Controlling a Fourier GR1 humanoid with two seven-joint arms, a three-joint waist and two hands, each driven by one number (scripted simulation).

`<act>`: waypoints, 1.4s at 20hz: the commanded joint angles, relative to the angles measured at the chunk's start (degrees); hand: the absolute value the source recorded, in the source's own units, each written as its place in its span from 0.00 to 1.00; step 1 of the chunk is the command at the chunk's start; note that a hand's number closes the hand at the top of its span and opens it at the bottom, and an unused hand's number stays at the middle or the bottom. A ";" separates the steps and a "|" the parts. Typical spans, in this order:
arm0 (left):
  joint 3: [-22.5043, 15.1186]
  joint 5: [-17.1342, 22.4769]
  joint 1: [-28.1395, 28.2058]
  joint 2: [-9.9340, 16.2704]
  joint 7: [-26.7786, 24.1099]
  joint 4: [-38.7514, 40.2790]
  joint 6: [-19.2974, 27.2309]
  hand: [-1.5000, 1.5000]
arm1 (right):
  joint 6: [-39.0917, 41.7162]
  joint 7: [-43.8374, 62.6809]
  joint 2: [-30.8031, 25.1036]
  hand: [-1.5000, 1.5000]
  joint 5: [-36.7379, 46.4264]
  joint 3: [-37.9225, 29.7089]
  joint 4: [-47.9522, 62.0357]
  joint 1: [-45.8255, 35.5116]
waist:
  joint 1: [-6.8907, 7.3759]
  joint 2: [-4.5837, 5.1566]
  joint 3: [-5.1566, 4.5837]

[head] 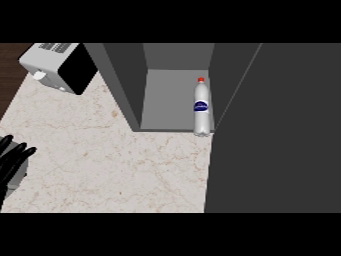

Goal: Pick up the bottled water, place it into the cabinet and close the cabinet

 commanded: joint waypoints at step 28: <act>14.00 11.96 10.38 9.25 0.30 1.09 -14.69 0.00 | -25.56 28.28 10.08 1.00 13.38 32.49 -3.95 -39.21 | 3.80 -0.32 -0.56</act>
